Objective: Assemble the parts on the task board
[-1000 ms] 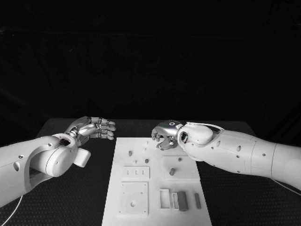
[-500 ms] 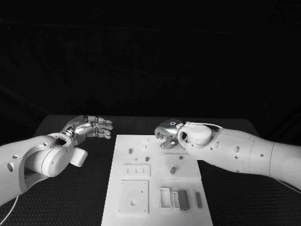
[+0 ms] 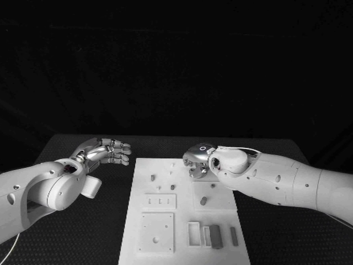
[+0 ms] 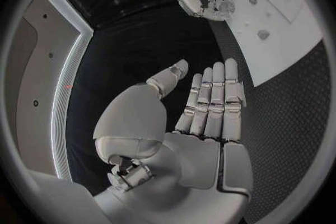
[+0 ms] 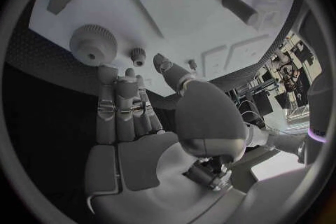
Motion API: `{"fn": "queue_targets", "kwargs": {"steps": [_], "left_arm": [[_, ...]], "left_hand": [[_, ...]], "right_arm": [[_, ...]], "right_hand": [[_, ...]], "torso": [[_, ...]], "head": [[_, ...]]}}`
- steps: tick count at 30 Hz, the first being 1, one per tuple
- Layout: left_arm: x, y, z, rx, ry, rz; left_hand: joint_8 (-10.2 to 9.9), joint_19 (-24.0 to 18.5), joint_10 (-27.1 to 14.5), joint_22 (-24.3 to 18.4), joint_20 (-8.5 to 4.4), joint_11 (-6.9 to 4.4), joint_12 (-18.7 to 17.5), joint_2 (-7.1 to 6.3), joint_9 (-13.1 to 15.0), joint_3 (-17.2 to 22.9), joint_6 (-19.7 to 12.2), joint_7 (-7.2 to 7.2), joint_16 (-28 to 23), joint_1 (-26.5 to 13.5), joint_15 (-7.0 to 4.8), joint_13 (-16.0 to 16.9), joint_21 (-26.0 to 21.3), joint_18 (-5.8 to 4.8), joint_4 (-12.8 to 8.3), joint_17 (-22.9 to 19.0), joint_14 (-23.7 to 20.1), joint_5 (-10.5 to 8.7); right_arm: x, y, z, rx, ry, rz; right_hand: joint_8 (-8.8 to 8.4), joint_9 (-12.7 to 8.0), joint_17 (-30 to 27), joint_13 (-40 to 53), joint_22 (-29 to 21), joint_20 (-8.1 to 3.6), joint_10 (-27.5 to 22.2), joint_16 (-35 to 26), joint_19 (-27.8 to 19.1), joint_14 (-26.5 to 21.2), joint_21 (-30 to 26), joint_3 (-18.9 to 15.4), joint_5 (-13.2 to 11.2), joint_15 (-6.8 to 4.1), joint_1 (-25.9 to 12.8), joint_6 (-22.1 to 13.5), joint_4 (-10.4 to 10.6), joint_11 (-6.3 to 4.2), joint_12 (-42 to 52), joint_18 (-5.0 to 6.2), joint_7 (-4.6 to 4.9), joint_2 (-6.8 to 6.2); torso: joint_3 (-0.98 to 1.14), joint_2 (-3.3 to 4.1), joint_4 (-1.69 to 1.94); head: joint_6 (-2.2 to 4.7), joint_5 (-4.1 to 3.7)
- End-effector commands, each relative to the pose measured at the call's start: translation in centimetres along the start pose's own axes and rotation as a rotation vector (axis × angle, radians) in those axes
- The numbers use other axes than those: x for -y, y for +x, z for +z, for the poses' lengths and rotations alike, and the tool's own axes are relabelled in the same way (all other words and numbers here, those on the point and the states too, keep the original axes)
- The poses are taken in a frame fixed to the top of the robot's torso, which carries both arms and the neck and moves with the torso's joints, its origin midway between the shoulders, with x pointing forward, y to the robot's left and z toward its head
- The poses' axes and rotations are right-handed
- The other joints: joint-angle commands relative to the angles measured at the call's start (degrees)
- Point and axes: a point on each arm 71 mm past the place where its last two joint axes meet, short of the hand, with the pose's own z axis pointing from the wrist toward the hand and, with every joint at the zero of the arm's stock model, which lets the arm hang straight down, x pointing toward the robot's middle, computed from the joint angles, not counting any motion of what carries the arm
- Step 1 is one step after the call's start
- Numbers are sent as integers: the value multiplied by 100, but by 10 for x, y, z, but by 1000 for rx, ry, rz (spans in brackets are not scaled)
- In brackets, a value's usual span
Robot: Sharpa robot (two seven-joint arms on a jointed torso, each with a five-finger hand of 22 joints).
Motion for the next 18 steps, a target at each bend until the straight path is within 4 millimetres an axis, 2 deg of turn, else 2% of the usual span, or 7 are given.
{"fn": "queue_targets", "kwargs": {"steps": [1, 10, 18], "left_arm": [[2, 1, 1, -9, 9, -1], [2, 0, 0, -8, 7, -1], [2, 0, 0, -8, 6, -1]], "left_hand": [[-27, 53, 4, -8, -4, 40, -37, 6, -3, -37, -7, 36, -39, -53, -3, -5, -38, 109, -9, 8, 33, -27], [-34, 55, 6, -8, -4, 41, -47, 2, -2, -38, -7, 39, -45, -62, -4, -6, -42, 109, -5, 12, 36, -27], [-41, 58, 8, -7, -4, 42, -56, 3, -2, -39, -7, 43, -50, -71, -4, -7, -44, 110, 2, 17, 39, -26]], "right_arm": [[2, 4, 0, -29, 5, -20], [4, 6, -1, -38, 12, -22], [6, 7, -2, -46, 14, -22]], "right_hand": [[6, 0, -12, 7, 136, -40, 38, 28, -12, 5, 41, 38, 16, -12, 42, 40, -24, -16, 27, 367, -12, 10], [20, -2, -30, 9, 138, -50, 49, 70, -13, 8, 72, 49, 16, -13, 84, 59, -87, -18, 28, 367, -15, 85], [74, 11, -53, 27, 141, -60, 138, 139, -10, 19, 127, 49, 15, -38, 145, 153, -133, -46, 63, 367, -2, 214]], "torso": [[-1, 40, 3], [-5, 83, 13], [-12, 106, 9]], "head": [[5, -1], [35, -8], [20, -17]]}}
